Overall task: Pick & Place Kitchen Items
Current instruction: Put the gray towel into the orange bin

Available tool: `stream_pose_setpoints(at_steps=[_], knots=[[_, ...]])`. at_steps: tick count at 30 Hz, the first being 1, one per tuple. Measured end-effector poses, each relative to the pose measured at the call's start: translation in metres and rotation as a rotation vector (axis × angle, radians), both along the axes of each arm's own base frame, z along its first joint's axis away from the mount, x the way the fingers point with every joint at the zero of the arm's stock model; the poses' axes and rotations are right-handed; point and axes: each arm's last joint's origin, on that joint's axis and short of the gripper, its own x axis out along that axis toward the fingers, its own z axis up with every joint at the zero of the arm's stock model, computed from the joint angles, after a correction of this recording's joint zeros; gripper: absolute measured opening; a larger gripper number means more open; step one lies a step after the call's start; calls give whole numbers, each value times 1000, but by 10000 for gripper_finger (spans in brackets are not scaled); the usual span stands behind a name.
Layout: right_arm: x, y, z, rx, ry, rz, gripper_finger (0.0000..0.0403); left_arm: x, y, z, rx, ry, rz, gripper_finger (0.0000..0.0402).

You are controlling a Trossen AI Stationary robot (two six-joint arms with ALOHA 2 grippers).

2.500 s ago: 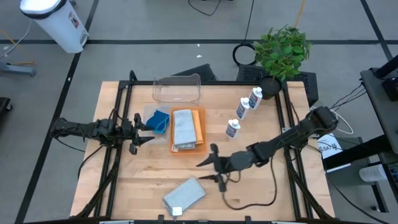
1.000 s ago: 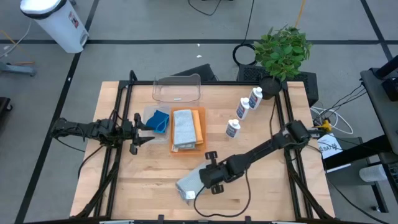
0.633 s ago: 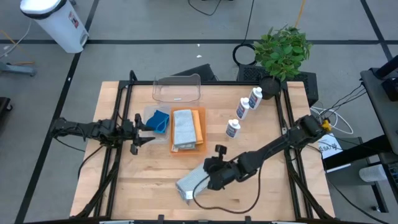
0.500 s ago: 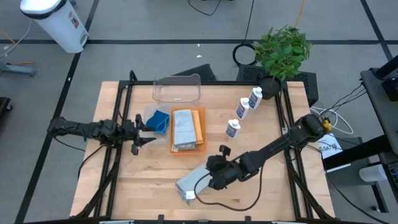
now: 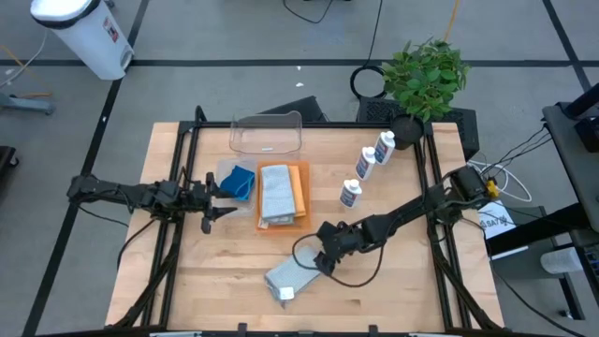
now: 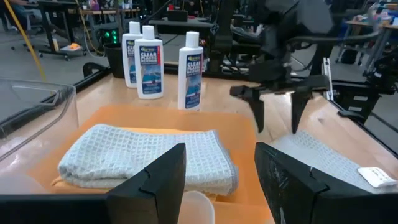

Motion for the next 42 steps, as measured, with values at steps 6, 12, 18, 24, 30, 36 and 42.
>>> stream_pose_setpoints(at_steps=[6,12,18,24,30,36,42], knots=[[-2,-3,-12,88,-107,-8,266,1,0,0,0,3,4,198],[-2,1,-20,122,-105,-4,259,1,0,0,-3,0,5,198],[1,5,-30,141,-97,-28,257,1,0,0,-7,-3,5,198],[5,13,-36,162,-132,-4,248,1,0,0,-6,-3,5,198],[5,13,-45,143,-105,18,208,1,0,1,-7,-4,5,198],[5,11,-50,96,-95,77,114,1,0,1,-7,-4,5,198],[6,10,-50,4,-137,215,11,1,0,1,-7,-4,5,198]])
